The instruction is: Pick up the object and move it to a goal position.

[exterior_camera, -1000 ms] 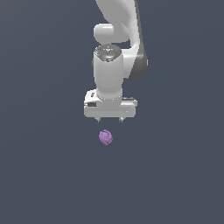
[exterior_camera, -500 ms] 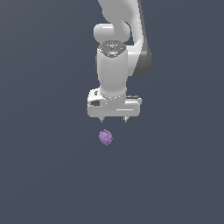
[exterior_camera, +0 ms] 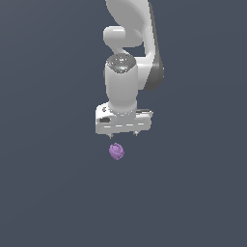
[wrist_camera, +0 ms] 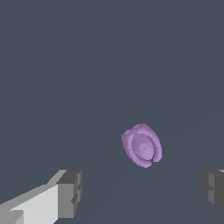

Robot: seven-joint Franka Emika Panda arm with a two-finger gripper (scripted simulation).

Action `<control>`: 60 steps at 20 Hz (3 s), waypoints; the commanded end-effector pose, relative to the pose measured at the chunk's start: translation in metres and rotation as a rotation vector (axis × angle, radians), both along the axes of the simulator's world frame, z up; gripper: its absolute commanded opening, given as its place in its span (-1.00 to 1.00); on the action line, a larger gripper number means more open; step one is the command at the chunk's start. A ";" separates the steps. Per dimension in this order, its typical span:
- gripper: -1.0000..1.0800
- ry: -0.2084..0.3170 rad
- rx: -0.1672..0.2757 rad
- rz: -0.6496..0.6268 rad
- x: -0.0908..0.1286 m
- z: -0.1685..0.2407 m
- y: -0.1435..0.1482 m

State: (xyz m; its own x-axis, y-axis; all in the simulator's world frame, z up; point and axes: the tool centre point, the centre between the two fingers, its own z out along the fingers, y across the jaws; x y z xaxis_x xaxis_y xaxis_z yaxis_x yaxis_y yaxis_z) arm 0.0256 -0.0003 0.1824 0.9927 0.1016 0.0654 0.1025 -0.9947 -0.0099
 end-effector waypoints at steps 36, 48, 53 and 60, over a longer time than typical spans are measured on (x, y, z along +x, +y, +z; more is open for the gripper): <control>0.92 0.058 -0.033 0.534 -0.001 -0.102 -0.034; 0.92 0.058 -0.033 0.537 -0.001 -0.143 -0.034; -1.00 0.058 -0.033 0.537 -0.001 -0.143 -0.034; -1.00 0.058 -0.033 0.537 -0.001 -0.142 -0.034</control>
State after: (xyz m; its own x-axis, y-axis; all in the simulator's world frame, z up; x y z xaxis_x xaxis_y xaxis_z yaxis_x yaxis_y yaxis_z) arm 0.0246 -0.0349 0.0403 0.8024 0.5968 -0.0001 0.5968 -0.8024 0.0001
